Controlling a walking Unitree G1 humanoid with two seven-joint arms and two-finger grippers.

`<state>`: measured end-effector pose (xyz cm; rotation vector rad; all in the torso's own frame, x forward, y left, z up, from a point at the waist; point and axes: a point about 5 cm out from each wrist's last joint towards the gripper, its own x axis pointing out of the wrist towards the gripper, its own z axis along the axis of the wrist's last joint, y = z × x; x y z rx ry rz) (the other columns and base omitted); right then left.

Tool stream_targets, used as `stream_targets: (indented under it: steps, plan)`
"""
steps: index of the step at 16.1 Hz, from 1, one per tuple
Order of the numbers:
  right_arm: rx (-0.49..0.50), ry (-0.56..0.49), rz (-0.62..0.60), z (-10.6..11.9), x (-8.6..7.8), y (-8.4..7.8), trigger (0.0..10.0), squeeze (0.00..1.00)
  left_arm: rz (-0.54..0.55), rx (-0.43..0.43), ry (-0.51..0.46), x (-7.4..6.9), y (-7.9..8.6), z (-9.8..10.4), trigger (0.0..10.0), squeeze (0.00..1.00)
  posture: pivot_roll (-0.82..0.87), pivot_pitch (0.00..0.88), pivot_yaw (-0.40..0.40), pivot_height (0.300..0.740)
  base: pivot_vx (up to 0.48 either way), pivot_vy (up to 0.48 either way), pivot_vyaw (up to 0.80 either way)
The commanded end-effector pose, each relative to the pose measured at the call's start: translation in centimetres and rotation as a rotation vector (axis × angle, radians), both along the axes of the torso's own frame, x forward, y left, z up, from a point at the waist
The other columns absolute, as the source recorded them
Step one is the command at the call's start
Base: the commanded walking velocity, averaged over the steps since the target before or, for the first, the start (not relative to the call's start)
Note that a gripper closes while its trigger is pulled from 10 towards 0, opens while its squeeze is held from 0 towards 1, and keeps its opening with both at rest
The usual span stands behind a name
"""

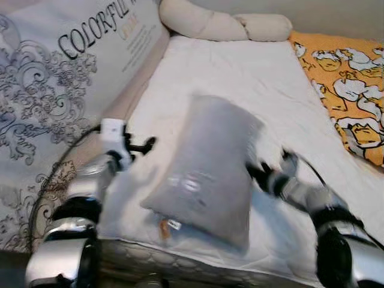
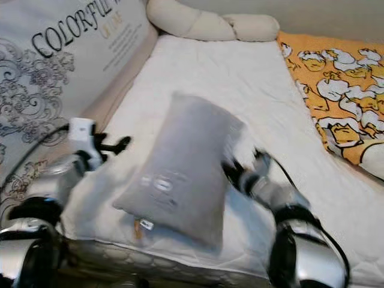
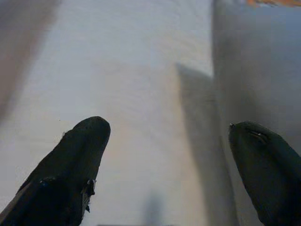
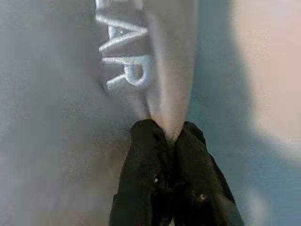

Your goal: Clean up the room

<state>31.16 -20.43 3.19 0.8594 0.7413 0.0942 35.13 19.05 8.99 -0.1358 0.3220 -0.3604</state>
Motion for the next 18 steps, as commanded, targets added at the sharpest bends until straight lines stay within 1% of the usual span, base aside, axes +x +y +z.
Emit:
stream_targets:
  steps: [1, 3, 4, 5, 6, 7, 8, 9, 10, 12, 13, 14, 15, 16, 18]
  plan:
    - [-0.028, -0.009, -0.013, 0.0, -0.1, -1.0, 0.0, 0.00, -0.059, -0.020, 0.048, -0.2, -1.3, -0.8, 10.0, 1.00, -0.02, 0.000, 0.017, 0.740, 0.000, 0.000, 0.00]
    - [-0.032, -0.060, -0.039, 0.5, 0.2, -2.0, 0.0, 0.00, -0.161, 0.028, 0.155, -0.9, -3.6, -2.8, 10.0, 1.00, -0.03, 0.000, 0.019, 0.740, 0.000, 0.000, 0.00]
    - [-0.024, -0.077, -0.052, 0.7, 0.3, -2.1, 0.0, 0.00, -0.182, -0.008, 0.174, -1.2, -4.4, -3.3, 10.0, 1.00, -0.03, 0.000, 0.016, 0.740, 0.000, 0.000, 0.00]
    - [-0.020, -0.086, -0.048, 0.8, 0.5, -2.0, 0.0, 0.00, -0.190, -0.096, 0.176, -1.2, -5.1, -3.2, 10.0, 1.00, -0.03, 0.000, 0.012, 0.740, 0.000, 0.000, 0.00]
    - [-0.016, -0.103, -0.016, 1.0, 0.7, -1.5, 0.0, 0.00, -0.177, -0.286, 0.169, -0.8, -6.3, -2.5, 10.0, 1.00, -0.03, 0.000, 0.007, 0.740, 0.000, 0.000, 0.00]
    - [-0.014, -0.107, -0.006, 1.0, 0.7, -1.3, 0.0, 0.00, -0.165, -0.335, 0.169, -0.7, -6.5, -2.2, 10.0, 1.00, -0.03, 0.000, 0.004, 0.740, 0.000, 0.000, 0.00]
    - [-0.008, -0.123, 0.025, 1.2, 1.0, -0.6, 0.0, 0.00, -0.149, -0.451, 0.171, -0.3, -7.3, -1.7, 10.0, 1.00, -0.03, 0.000, 0.003, 0.740, 0.000, 0.000, 0.00]
    - [-0.005, -0.130, 0.037, 1.3, 1.1, -0.3, 0.0, 0.00, -0.150, -0.493, 0.174, -0.3, -7.7, -1.6, 10.0, 1.00, -0.03, 0.000, 0.003, 0.740, 0.000, 0.000, 0.00]
    - [0.001, -0.145, 0.045, 1.5, 1.4, -0.1, 0.0, 0.00, -0.153, -0.575, 0.183, -0.2, -8.1, -1.3, 10.0, 1.00, -0.04, 0.000, 0.008, 0.740, 0.000, 0.000, 0.00]
    - [0.018, -0.181, 0.057, 2.2, 1.9, 0.4, 0.0, 0.00, -0.137, -0.775, 0.202, 0.0, -8.6, -0.6, 10.0, 1.00, -0.04, 0.000, 0.012, 0.740, 0.000, 0.000, 0.00]
    - [0.025, -0.195, 0.064, 2.5, 2.1, 0.6, 0.0, 0.00, -0.159, -0.773, 0.234, -0.2, -9.0, -0.8, 10.0, 1.00, -0.04, 0.000, 0.012, 0.740, 0.000, 0.000, 0.00]
    - [0.032, -0.204, 0.072, 2.7, 2.2, 0.7, 0.0, 0.00, -0.202, -0.681, 0.273, -0.7, -9.4, -1.6, 10.0, 1.00, -0.04, 0.000, 0.012, 0.740, 0.000, 0.000, 0.00]
    - [0.036, -0.213, 0.080, 2.8, 2.4, 0.8, 0.0, 0.00, -0.221, -0.616, 0.292, -1.1, -9.6, -2.2, 10.0, 1.00, -0.04, 0.000, 0.015, 0.740, 0.000, 0.000, 0.00]
    - [0.040, -0.223, 0.089, 3.0, 2.5, 1.0, 0.0, 0.00, -0.204, -0.609, 0.292, -1.1, -9.3, -2.4, 10.0, 1.00, -0.04, 0.000, 0.019, 0.740, 0.000, 0.000, 0.00]
    - [0.044, -0.233, 0.098, 3.1, 2.5, 1.0, 0.0, 0.00, -0.226, -0.555, 0.316, -1.3, -9.3, -2.7, 10.0, 1.00, -0.04, 0.000, 0.020, 0.740, 0.000, 0.000, 0.00]
